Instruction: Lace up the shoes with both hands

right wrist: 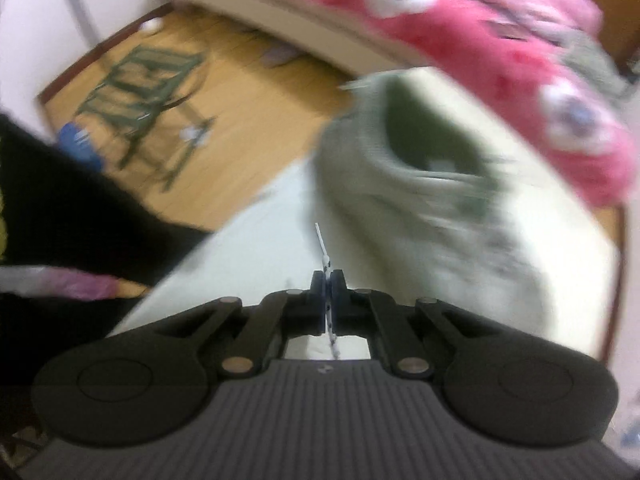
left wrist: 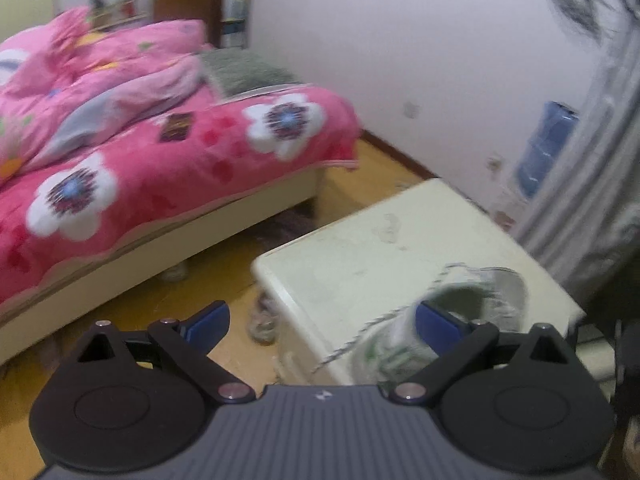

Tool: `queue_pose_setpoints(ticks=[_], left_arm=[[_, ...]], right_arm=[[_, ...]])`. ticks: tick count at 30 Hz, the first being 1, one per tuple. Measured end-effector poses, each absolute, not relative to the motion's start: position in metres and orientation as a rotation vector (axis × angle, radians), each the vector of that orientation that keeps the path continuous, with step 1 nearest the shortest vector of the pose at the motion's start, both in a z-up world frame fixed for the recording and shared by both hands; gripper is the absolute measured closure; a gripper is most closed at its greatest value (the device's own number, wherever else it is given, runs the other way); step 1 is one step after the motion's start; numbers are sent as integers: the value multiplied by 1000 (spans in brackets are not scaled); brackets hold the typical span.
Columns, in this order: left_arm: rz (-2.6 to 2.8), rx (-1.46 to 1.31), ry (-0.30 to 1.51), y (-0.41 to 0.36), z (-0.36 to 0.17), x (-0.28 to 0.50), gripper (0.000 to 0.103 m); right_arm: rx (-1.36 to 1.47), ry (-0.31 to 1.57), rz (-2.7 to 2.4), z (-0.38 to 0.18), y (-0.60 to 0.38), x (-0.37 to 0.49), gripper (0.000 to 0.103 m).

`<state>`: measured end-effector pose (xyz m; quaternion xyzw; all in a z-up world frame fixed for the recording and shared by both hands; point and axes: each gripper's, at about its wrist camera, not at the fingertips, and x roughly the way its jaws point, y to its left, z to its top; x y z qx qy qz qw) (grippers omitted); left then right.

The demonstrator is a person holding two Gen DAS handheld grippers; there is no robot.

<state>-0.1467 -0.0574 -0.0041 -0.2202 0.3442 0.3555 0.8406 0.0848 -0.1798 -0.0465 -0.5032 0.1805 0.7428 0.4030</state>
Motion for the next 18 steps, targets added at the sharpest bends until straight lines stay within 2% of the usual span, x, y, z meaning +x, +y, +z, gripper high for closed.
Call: queue_pose_setpoints(ticks=[8,12,18], left_arm=[[503,-395,743,-70,-9,-94,7],[395,-367,758,-73,-20,-66,8],[243,-320,846,-83,-50,-33,29]], right_arm=[[-1101,205,1488,29,-168,179,102],[-1013,82,1396,43,-161,200,102],[-1021,70,1535,6,-165,185,102]])
